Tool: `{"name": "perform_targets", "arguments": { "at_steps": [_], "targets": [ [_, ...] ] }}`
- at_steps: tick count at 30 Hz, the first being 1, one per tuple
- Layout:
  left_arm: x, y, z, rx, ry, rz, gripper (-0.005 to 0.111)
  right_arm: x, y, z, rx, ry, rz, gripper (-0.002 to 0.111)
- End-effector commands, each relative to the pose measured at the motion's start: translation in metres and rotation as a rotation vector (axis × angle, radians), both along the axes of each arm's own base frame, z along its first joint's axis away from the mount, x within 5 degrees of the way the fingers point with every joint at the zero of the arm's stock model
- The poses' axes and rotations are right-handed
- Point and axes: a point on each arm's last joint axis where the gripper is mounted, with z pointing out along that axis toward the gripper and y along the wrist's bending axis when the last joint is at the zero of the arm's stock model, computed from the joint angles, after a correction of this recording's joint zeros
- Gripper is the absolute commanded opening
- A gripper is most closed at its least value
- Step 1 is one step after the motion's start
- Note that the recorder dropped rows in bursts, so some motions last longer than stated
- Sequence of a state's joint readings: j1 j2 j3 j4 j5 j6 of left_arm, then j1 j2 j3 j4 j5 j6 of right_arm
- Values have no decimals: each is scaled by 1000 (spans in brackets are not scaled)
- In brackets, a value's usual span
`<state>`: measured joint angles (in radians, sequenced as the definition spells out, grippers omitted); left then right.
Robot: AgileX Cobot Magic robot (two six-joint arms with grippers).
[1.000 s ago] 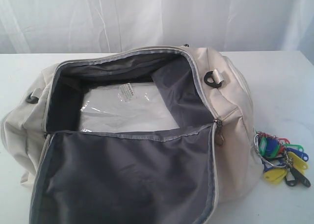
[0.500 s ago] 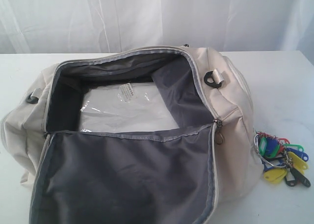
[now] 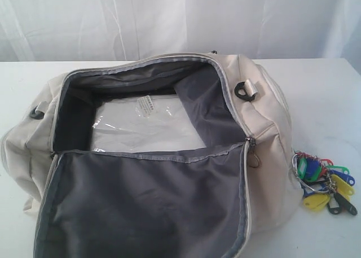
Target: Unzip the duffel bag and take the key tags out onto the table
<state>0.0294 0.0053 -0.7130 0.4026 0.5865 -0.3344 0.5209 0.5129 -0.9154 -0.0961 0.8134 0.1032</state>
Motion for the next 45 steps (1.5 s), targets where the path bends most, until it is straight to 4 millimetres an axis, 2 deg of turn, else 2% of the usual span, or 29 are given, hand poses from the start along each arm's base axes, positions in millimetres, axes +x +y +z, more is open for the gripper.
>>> {"name": "perform_targets", "arguments": {
  "at_steps": [1,6,10,13,16,24,40,43,45],
  "targets": [
    [19,0,-26,19,57,35,0,-2,-2,2,11,-18,-4,0],
    [51,-1,-77,40,155,11,0,-2,-2,2,11,-18,-4,0],
    [74,-3,-139,52,253,-38,0,-3,-2,2,11,-18,-4,0],
    [80,-4,-184,48,346,-61,0,-3,-2,2,11,-18,-4,0],
    [78,-3,-190,30,418,-46,0,-3,-2,2,12,-19,-4,0],
    [80,-9,-188,60,394,-172,0,-3,-2,2,13,-21,-4,0],
    [80,-9,-188,56,392,-175,0,-3,-2,2,13,-20,-4,0],
    [81,-12,-187,6,372,-193,0,-3,-2,2,13,-20,-4,0],
    [81,-16,-187,-110,358,-224,0,-3,-2,2,13,-20,-4,0]
  ]
}}
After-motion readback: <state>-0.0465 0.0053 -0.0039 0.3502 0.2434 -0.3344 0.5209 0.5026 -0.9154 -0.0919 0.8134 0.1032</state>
